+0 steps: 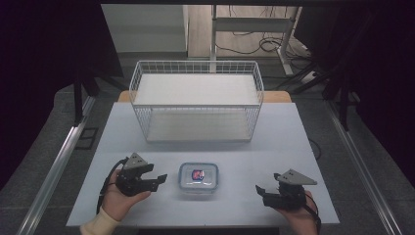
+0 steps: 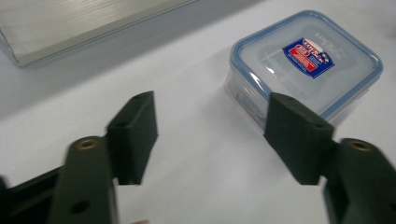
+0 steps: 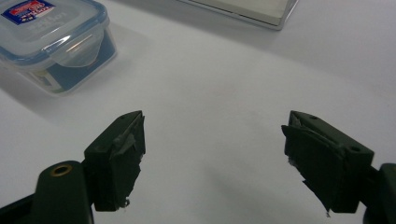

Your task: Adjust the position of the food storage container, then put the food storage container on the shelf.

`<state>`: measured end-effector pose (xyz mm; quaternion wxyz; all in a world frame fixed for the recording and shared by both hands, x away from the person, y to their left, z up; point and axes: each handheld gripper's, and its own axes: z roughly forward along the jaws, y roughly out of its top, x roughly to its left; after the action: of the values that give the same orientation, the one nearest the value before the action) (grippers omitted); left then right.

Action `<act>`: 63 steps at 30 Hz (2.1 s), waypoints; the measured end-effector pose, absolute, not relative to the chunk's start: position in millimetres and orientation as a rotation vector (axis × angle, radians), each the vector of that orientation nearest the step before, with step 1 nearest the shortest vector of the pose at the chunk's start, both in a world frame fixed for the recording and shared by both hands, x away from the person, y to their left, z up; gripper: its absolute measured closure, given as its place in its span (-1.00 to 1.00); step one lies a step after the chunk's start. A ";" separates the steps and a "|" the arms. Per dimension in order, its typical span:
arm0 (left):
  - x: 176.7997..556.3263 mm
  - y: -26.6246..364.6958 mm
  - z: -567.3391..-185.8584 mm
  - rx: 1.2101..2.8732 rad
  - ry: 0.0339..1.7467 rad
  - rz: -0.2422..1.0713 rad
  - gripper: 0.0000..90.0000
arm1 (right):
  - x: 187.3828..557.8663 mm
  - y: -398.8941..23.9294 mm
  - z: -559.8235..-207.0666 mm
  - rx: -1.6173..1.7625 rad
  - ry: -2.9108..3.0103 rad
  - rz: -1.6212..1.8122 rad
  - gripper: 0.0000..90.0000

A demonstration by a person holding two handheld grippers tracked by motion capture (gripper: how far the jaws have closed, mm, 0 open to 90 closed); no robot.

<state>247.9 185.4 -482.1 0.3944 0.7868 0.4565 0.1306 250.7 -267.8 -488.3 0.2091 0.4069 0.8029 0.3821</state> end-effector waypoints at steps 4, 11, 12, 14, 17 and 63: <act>248.1 189.4 -483.3 1.969 1.190 0.326 -0.39 | 250.6 -266.3 -488.9 1.122 2.241 1.058 -0.55; 247.1 200.3 -486.0 1.929 1.236 0.300 -0.47 | 250.2 -265.8 -488.4 1.121 2.242 1.054 -0.55; 247.1 201.1 -486.4 1.925 1.241 0.299 -0.47 | 250.3 -265.7 -488.2 1.123 2.239 1.055 -0.55; 247.6 202.7 -486.4 1.912 1.254 0.289 -0.54 | 250.5 -265.8 -488.1 1.123 2.238 1.057 -0.55; 248.1 203.7 -485.3 1.893 1.269 0.279 -0.58 | 250.1 -265.1 -487.7 1.124 2.244 1.066 -0.56; 295.3 177.1 -503.3 1.757 1.251 -0.230 -0.68 | 303.4 -176.8 -500.8 1.485 2.504 1.418 -0.64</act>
<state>295.3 177.1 -503.3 0.4673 0.7161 0.5100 -0.0936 303.4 -176.8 -500.8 -0.0484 0.4581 0.7724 0.4373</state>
